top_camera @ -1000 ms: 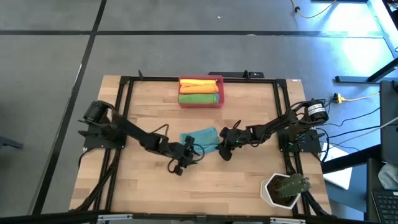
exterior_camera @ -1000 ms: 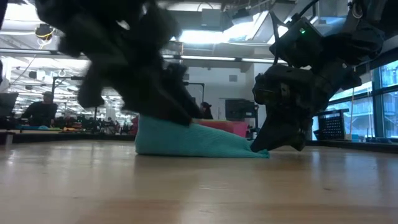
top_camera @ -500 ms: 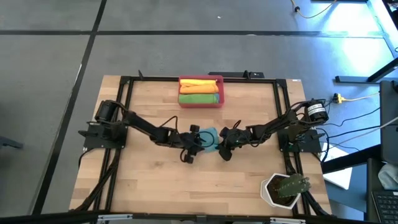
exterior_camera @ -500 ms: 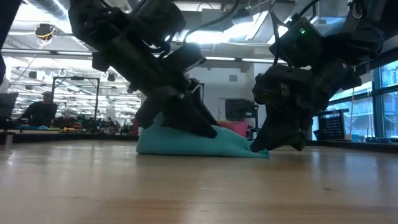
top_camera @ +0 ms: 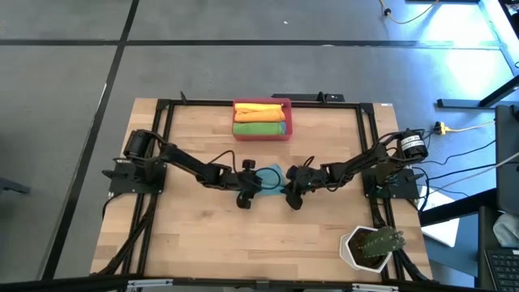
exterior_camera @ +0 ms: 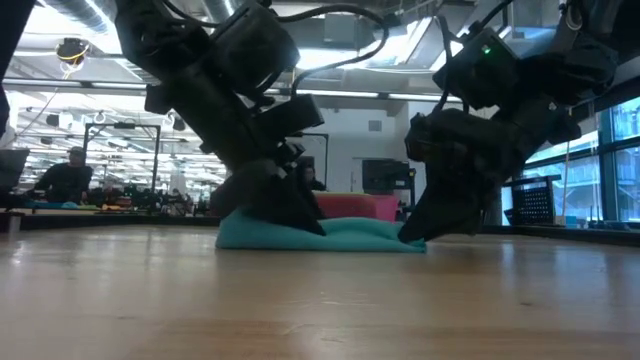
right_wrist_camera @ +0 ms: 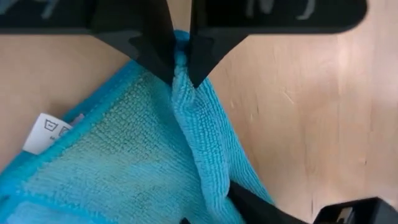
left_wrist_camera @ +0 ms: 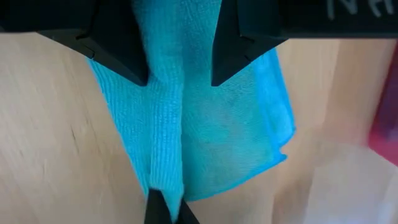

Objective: Roll microfiber towels into tight, uniform cylinder then place into a basket
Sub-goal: Roll the blue microfiber towel

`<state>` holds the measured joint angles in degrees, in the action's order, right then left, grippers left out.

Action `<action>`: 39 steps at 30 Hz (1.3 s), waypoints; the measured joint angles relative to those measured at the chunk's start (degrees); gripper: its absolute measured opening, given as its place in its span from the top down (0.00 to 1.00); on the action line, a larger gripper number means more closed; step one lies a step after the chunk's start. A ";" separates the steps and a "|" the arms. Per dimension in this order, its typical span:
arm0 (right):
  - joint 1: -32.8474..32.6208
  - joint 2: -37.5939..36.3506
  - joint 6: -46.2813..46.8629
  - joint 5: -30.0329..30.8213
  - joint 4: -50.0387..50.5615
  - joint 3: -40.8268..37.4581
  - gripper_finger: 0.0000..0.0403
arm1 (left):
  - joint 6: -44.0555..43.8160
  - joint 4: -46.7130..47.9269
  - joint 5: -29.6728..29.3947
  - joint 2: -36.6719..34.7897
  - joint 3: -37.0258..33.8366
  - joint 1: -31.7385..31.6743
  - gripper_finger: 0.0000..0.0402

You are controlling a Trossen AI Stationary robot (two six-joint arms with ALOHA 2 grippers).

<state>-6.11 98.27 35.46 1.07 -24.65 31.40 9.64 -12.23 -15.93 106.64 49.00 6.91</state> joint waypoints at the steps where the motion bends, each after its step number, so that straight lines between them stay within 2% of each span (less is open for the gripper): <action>1: 0.00 -0.03 -1.30 0.33 -0.39 -0.03 0.89 | -0.52 0.89 0.00 -0.06 0.06 0.18 0.58; 6: -0.10 -0.79 -7.10 0.87 -1.19 0.49 0.76 | -1.61 2.52 -0.28 -0.12 0.07 1.20 0.58; 14: -0.49 -6.74 -16.52 0.89 0.69 3.61 0.49 | -1.59 2.71 -0.06 -0.10 0.02 1.39 0.58; 19: -2.56 -12.68 -23.86 0.84 0.78 4.15 0.45 | -1.70 2.72 -0.01 -0.06 -0.03 1.48 0.58; 25: -5.49 -11.88 -28.04 -1.10 1.58 4.11 0.56 | -1.72 2.23 0.10 0.01 -0.10 1.48 0.58; 30: -5.54 -6.17 -28.04 -1.11 0.84 4.11 0.75 | -1.71 1.86 0.20 0.05 -0.16 1.48 0.58; 35: -2.95 -1.01 -27.78 -0.83 -3.22 4.09 0.96 | -1.70 1.36 0.34 0.10 -0.18 1.48 0.58; 39: 0.08 1.47 -25.71 2.21 -6.41 4.11 0.96 | -1.87 1.25 0.38 0.12 -0.18 1.48 0.58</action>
<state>-6.03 99.74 9.74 3.28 -31.06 35.50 7.77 -10.98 -15.55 106.76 48.82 8.38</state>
